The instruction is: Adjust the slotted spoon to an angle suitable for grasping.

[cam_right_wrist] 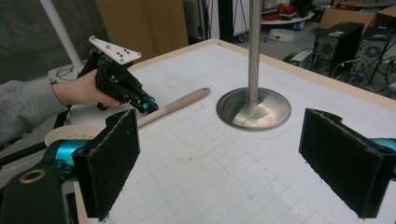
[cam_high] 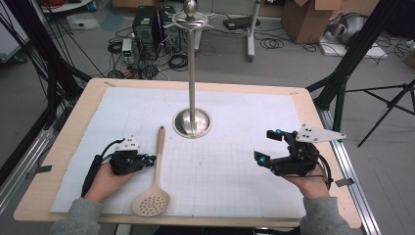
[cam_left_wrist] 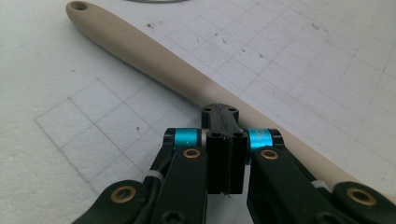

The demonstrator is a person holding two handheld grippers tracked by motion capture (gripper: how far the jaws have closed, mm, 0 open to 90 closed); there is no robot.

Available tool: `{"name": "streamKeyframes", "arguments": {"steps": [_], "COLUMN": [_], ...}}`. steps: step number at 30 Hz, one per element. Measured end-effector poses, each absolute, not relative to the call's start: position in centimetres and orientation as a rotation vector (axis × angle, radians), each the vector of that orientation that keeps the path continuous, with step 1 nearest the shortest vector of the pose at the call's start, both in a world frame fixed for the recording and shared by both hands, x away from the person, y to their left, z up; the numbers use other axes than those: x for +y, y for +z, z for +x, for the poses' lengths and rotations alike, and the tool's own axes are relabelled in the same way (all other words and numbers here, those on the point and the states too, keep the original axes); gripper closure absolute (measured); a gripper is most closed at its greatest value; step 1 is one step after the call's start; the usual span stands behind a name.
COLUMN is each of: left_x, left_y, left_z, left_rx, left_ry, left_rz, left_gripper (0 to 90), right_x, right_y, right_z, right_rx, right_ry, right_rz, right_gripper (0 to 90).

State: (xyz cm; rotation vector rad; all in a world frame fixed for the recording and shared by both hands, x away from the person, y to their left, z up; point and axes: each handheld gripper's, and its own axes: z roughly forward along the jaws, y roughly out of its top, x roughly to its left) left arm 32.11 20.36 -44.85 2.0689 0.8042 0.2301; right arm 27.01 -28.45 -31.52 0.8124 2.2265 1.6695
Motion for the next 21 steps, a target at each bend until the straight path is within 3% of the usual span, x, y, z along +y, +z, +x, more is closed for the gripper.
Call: {"name": "streamKeyframes", "arguments": {"steps": [10, 21], "left_x": [19.1, 17.4], "left_y": [-43.4, -43.3], "left_z": [30.9, 28.7], "left_rx": [0.720, 0.600], "left_ry": [0.172, 0.126], "left_rz": [2.007, 2.088], "left_gripper": [89.4, 89.4], "right_x": [-28.9, -28.7], "right_y": [-31.6, -31.6], "right_z": [27.1, 27.2], "right_rx": [2.216, 2.222], "right_ry": [1.672, 1.673], "right_rz": [0.819, 0.819], "right_gripper": [11.2, 11.2]}}
